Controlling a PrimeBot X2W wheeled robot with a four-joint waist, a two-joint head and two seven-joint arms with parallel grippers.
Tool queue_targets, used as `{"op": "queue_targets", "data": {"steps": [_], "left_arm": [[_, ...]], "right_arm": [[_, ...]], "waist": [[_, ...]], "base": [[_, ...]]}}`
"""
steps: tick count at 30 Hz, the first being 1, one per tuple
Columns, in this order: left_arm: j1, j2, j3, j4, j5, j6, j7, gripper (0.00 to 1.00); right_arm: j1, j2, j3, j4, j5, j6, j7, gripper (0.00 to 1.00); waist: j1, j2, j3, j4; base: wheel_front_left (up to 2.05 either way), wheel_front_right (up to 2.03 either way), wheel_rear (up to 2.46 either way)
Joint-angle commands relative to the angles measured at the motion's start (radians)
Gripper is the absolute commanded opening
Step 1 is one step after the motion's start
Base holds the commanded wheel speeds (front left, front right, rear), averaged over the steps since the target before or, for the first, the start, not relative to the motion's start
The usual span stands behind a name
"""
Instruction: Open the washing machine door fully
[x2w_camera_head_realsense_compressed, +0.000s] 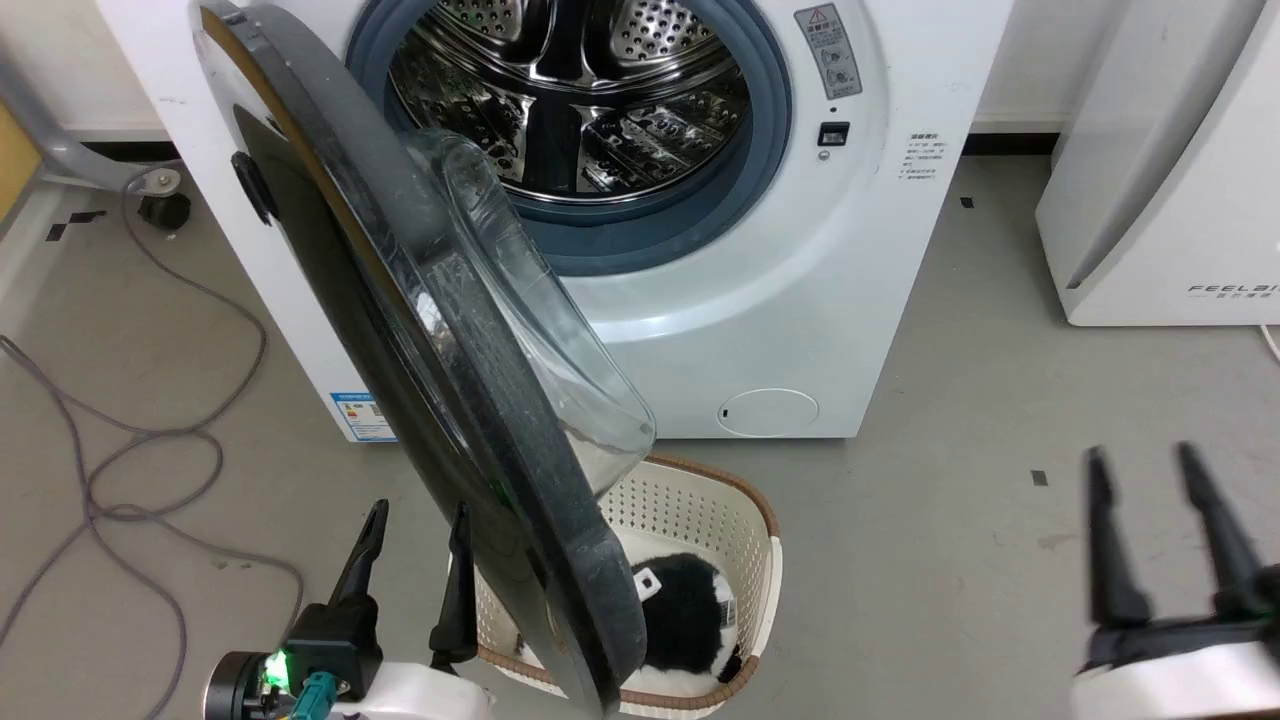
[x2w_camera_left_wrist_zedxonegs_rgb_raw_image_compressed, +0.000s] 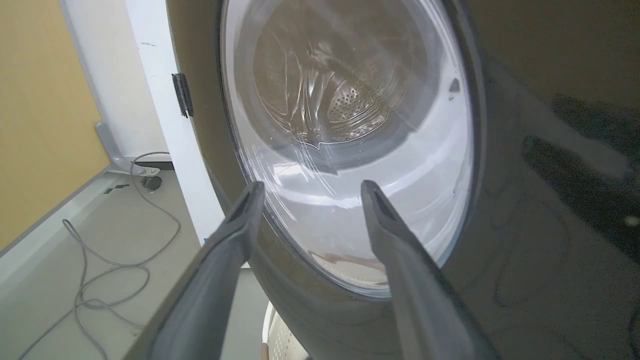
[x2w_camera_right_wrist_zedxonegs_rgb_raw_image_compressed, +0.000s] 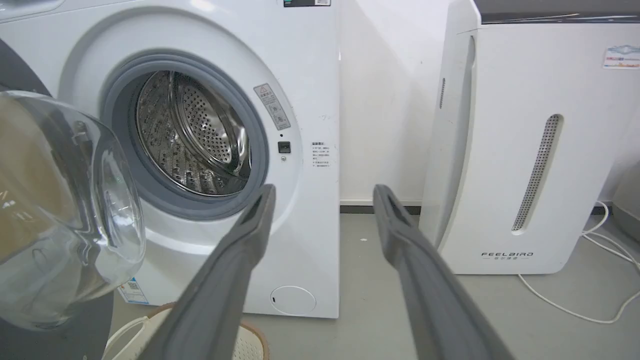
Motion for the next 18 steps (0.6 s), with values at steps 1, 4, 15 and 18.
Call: {"op": "queue_targets", "data": {"steps": [1, 4, 15, 18], "left_arm": [[-0.007, 0.002, 0.001, 0.002, 0.009, -0.006, -0.005, 1.0], [-0.008, 0.002, 0.001, 0.005, 0.008, -0.007, -0.005, 1.0], [0.004, 0.002, -0.007, 0.025, 0.003, -0.018, -0.005, 0.5], [0.007, 0.002, -0.011, 0.031, 0.002, -0.023, -0.005, 0.0]], "right_arm": [[0.029, 0.011, 0.02, -0.021, -0.032, 0.005, 0.016, 1.0], [0.059, 0.021, 0.057, -0.039, -0.079, 0.005, 0.052, 1.0], [0.089, 0.026, 0.081, 0.024, -0.06, 0.005, 0.05, 1.0], [0.092, 0.026, 0.081, 0.028, -0.052, 0.005, 0.05, 1.0]], "waist": [[0.0, -0.0001, -0.001, 0.002], [0.0, -0.0001, -0.004, 0.004], [0.0, -0.0001, -0.026, 0.007], [0.0, -0.0001, -0.031, 0.009]], "base": [[0.0, 0.0, 0.0], [0.0, 0.0, 0.0], [0.0, 0.0, 0.0], [0.0, 0.0, 0.0]]}}
